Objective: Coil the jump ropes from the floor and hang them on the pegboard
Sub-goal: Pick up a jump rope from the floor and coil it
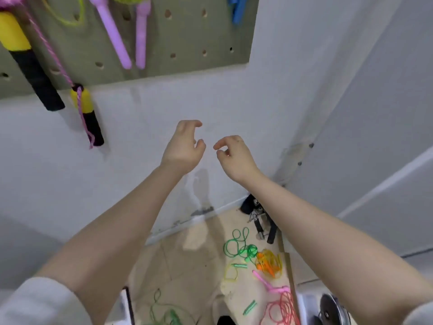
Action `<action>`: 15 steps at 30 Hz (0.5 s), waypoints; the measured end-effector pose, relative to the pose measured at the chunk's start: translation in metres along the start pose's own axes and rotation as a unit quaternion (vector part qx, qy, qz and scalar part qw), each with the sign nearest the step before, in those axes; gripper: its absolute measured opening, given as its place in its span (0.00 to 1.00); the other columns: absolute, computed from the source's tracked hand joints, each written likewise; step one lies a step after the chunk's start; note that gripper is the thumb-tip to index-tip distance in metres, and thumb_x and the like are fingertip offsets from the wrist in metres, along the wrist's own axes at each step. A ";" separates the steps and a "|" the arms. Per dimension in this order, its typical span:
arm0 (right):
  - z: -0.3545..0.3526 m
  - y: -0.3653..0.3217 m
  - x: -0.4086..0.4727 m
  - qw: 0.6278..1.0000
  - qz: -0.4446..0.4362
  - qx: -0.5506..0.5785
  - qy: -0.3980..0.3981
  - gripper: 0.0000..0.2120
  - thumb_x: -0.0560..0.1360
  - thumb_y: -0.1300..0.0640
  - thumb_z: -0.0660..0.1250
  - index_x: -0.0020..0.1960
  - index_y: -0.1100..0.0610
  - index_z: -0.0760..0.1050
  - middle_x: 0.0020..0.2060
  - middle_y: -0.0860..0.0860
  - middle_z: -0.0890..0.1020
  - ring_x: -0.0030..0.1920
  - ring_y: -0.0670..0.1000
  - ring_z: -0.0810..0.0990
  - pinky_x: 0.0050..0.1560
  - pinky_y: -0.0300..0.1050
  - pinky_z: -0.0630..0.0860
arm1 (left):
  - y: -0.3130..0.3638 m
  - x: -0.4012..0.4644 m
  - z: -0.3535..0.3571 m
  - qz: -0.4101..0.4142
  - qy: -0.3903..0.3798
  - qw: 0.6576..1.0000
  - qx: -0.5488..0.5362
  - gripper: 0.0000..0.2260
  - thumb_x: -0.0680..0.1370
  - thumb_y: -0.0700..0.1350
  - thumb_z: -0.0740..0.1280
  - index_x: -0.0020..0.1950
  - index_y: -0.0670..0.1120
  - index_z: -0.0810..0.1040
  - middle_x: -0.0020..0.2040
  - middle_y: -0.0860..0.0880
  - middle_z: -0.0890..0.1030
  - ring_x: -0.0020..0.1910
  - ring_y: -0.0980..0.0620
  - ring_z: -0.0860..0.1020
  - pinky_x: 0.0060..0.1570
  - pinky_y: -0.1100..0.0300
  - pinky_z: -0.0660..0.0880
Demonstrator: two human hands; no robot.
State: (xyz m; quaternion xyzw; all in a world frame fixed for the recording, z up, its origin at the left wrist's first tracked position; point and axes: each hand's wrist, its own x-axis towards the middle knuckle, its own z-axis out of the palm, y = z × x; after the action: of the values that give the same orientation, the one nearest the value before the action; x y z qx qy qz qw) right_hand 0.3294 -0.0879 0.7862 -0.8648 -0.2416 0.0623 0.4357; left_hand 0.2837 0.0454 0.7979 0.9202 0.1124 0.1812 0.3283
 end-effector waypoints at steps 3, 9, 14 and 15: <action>0.039 0.049 -0.048 0.990 0.040 -0.070 -0.113 0.11 0.76 0.62 0.58 0.55 0.59 0.76 0.57 0.54 0.72 0.49 0.51 0.74 0.51 0.39 0.66 | -0.040 -0.060 0.038 -0.080 -0.073 0.994 0.007 0.17 0.78 0.41 0.60 0.67 0.44 0.68 0.68 0.47 0.66 0.48 0.47 0.77 0.54 0.58 0.71; 0.100 0.161 -0.116 0.943 0.129 -0.143 -0.271 0.11 0.76 0.62 0.59 0.55 0.60 0.78 0.57 0.59 0.77 0.58 0.57 0.74 0.54 0.40 0.65 | -0.117 -0.154 0.114 -0.209 -0.191 0.958 0.038 0.15 0.79 0.41 0.60 0.65 0.43 0.71 0.66 0.44 0.68 0.51 0.46 0.75 0.52 0.59 0.67; 0.153 0.284 -0.151 0.914 0.201 -0.161 -0.314 0.11 0.77 0.60 0.59 0.54 0.63 0.78 0.55 0.61 0.78 0.56 0.59 0.75 0.51 0.44 0.68 | -0.180 -0.215 0.197 -0.280 -0.263 0.921 0.060 0.15 0.78 0.41 0.59 0.65 0.44 0.71 0.66 0.44 0.68 0.58 0.44 0.74 0.57 0.54 0.69; 0.164 0.311 -0.159 0.906 0.206 -0.168 -0.331 0.11 0.77 0.60 0.59 0.53 0.64 0.78 0.54 0.62 0.78 0.56 0.59 0.75 0.51 0.44 0.68 | -0.194 -0.226 0.217 -0.292 -0.268 0.916 0.060 0.15 0.78 0.41 0.59 0.65 0.43 0.71 0.66 0.44 0.69 0.57 0.43 0.74 0.57 0.54 0.69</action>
State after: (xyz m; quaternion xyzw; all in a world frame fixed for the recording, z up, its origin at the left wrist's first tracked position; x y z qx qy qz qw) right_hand 0.2508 -0.2013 0.4260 -0.8856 -0.1952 0.3914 0.1563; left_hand 0.1492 -0.0031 0.4582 0.8784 0.2946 -0.1836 0.3284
